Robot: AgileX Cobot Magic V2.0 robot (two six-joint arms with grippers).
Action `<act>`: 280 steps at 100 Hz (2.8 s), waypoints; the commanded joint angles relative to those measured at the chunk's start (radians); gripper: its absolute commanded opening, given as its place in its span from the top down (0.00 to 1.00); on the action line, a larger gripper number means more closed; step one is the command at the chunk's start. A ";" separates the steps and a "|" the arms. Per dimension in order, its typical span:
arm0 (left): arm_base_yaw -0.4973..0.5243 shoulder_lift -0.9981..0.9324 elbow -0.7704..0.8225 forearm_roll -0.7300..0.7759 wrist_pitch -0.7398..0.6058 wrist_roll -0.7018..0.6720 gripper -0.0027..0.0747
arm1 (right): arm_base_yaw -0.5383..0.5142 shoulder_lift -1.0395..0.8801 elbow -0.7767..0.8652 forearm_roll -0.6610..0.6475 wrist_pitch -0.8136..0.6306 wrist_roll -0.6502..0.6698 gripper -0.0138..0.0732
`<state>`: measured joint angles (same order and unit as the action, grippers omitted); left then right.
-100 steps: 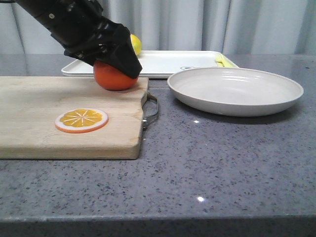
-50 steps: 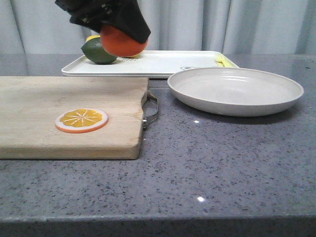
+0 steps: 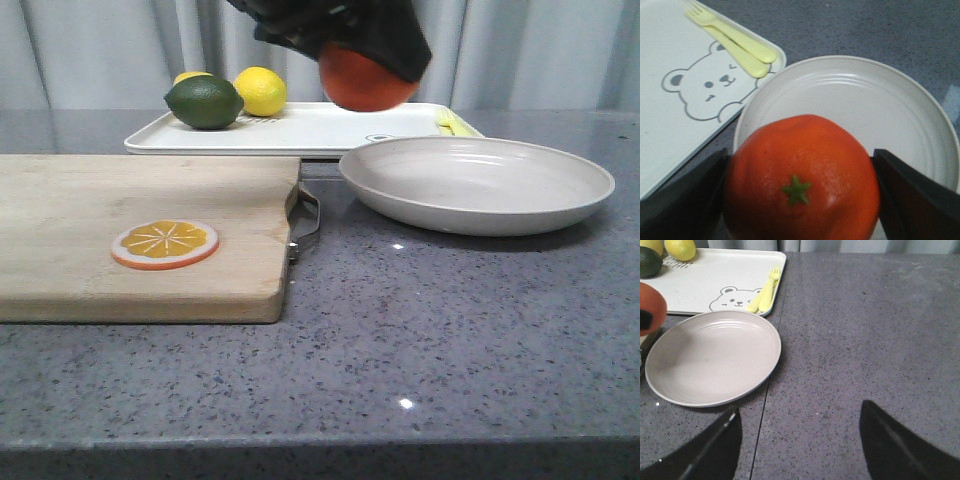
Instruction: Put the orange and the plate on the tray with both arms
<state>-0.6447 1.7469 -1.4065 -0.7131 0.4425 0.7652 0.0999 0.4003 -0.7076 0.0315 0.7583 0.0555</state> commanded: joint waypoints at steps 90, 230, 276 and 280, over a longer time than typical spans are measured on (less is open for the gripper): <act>-0.084 0.213 -0.211 -0.056 -0.055 -0.035 0.51 | 0.001 0.017 -0.034 -0.002 -0.071 -0.002 0.26; 0.098 -0.308 0.060 0.164 -0.018 -0.212 0.13 | 0.001 0.017 -0.034 -0.002 -0.047 -0.002 0.26; 0.323 -0.842 0.616 0.148 -0.143 -0.247 0.14 | 0.001 0.017 -0.034 -0.002 -0.050 -0.002 0.26; 0.338 -0.885 0.656 0.148 -0.145 -0.253 0.14 | 0.001 0.017 -0.034 -0.002 -0.050 -0.002 0.26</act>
<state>-0.3295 0.9499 -0.7899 -0.5386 0.3696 0.5395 0.0999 0.4003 -0.7076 0.0315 0.7781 0.0555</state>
